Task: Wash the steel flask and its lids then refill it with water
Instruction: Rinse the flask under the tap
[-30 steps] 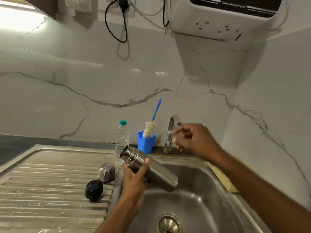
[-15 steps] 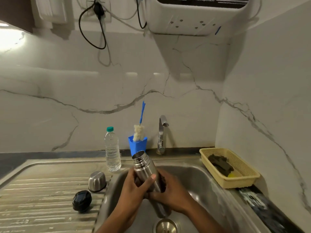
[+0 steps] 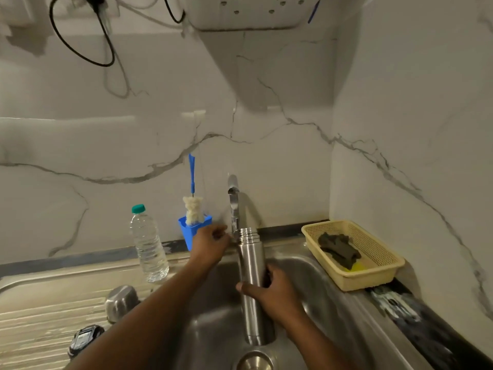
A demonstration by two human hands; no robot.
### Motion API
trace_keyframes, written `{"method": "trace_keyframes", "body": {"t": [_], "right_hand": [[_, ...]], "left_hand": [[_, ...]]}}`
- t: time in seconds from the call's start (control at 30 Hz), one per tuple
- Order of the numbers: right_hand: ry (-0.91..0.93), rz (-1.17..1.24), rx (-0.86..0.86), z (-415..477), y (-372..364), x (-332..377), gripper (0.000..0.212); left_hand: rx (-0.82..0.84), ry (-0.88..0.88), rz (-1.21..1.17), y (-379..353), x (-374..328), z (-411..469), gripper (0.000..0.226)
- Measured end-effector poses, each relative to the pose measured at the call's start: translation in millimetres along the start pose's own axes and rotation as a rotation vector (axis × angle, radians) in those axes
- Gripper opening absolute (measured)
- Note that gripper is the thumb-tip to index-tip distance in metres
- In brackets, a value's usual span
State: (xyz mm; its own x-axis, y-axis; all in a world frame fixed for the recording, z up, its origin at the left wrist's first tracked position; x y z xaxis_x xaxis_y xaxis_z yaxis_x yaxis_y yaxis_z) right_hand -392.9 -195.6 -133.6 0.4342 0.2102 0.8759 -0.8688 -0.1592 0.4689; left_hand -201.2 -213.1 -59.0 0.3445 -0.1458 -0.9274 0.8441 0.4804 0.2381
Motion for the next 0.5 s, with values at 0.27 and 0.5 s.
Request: {"method": "trace_keyframes", "body": {"t": [0.27, 0.5], "right_hand": [[0.004, 0.005, -0.017, 4.6, -2.8, -3.6, 0.05], [0.018, -0.006, -0.036, 3.0, -4.7, -3.4, 0.054]], "left_hand": [[-0.06, 0.01, 0.07, -38.3, 5.1, 50.4, 0.02], [-0.061, 0.108, -0.017, -27.6, 14.4, 54.4, 0.028]]}}
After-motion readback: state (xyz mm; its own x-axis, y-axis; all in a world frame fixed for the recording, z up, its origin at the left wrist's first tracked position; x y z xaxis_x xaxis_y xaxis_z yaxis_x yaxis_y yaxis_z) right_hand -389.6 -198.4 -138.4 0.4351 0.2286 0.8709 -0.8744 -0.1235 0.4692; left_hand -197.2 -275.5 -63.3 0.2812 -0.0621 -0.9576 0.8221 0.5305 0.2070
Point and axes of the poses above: each hand's wrist, its own z-axis towards the middle knuckle, its own y-axis out of the back of the hand, x = y × z, the point moved 3 cm from there along z, towards the middle knuckle, and after that the axes turned 12 degrees about -z, right-handed, at the moved point
